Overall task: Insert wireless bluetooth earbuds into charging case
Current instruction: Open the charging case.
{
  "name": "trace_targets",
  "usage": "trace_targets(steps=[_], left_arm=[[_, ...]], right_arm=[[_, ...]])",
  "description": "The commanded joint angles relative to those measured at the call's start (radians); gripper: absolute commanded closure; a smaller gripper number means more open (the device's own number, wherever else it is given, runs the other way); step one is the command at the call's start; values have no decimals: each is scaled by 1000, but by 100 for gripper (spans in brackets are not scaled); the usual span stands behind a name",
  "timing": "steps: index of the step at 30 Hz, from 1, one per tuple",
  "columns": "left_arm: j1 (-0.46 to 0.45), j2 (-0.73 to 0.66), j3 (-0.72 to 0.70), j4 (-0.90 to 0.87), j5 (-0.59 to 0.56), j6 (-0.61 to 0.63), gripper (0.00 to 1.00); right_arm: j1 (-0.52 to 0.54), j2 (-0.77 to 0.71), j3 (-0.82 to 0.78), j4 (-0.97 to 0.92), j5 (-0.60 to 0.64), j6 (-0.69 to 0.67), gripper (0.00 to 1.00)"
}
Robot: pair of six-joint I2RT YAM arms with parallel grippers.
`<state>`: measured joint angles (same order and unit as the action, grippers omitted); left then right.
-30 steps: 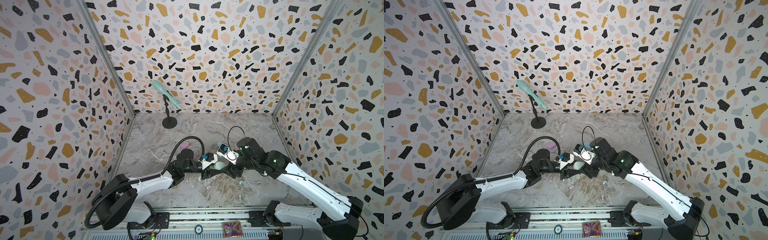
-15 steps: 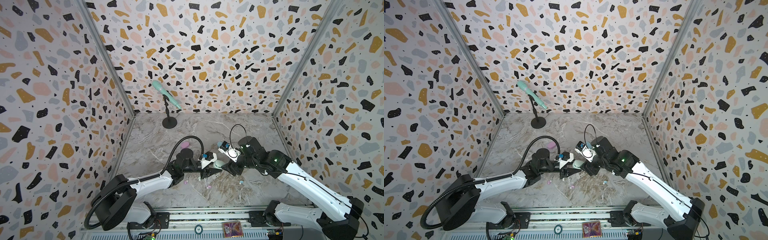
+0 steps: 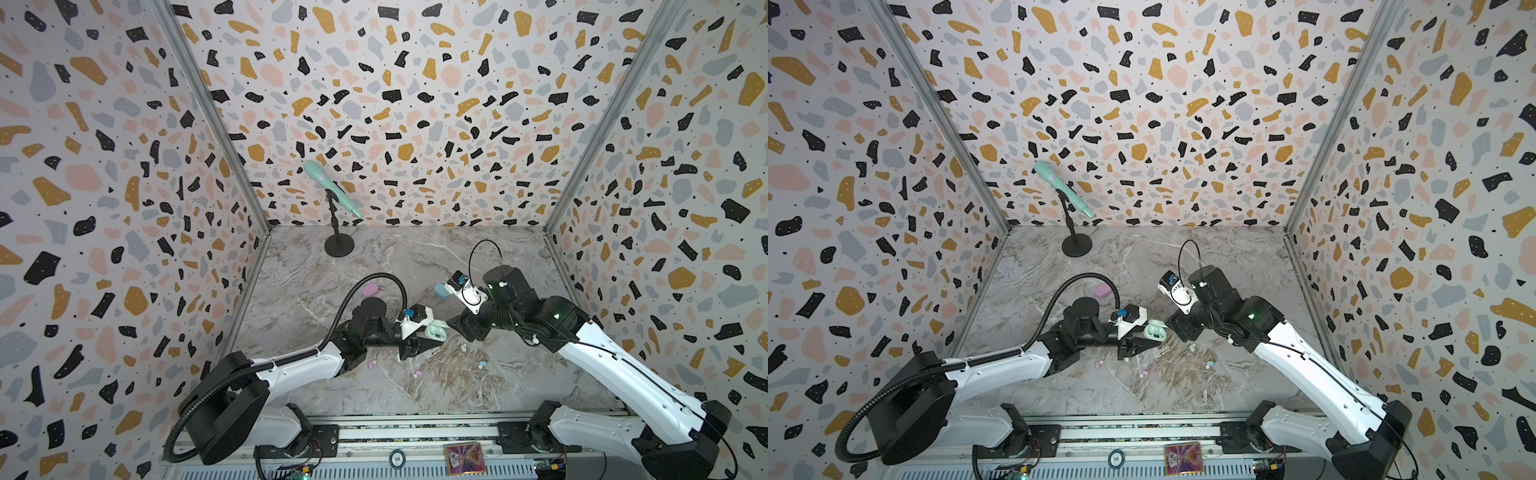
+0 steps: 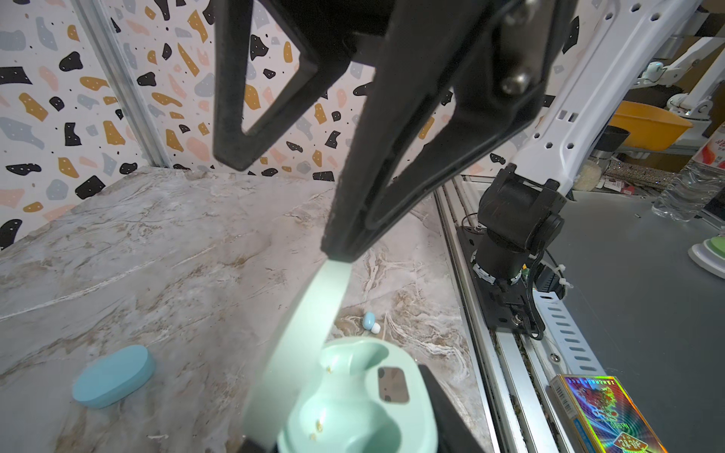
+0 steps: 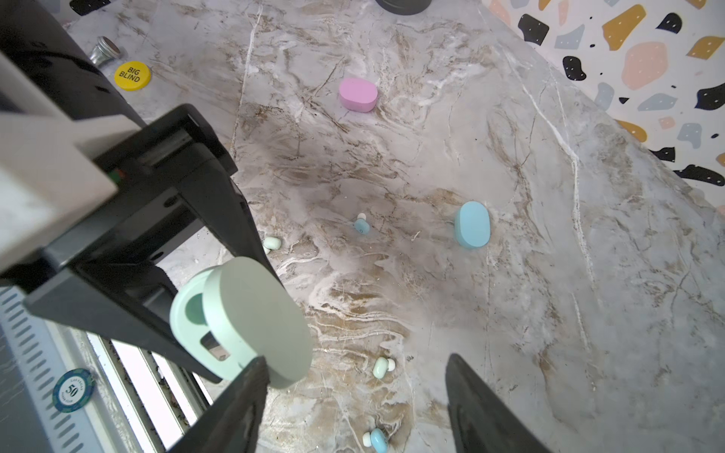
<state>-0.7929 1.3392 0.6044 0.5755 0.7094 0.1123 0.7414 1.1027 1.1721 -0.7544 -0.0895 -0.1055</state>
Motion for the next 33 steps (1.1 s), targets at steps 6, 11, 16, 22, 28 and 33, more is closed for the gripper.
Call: trace_targets(steps=[6,11,16,22,28,33], left_arm=[[-12,-36,6,83,58,5,70],[-12,-30,9,80,55,6,70],[-11,-30,13,73,53,8,70],[-11,-34,18,61,52,12,71],[-11,-46,18,51,52,14,71],[-11,-56,12,32,53,26,71]], right_arm=[[-13,-36,32,17,-69,12,20],[-13,-65,31,-2,-157,-8,18],[-4,-79,8,-14,-220,-26,17],[49,-66,-23,-5,-169,-37,16],[45,-42,-29,12,-80,-23,16],[-28,-19,-3,26,-110,-18,18]])
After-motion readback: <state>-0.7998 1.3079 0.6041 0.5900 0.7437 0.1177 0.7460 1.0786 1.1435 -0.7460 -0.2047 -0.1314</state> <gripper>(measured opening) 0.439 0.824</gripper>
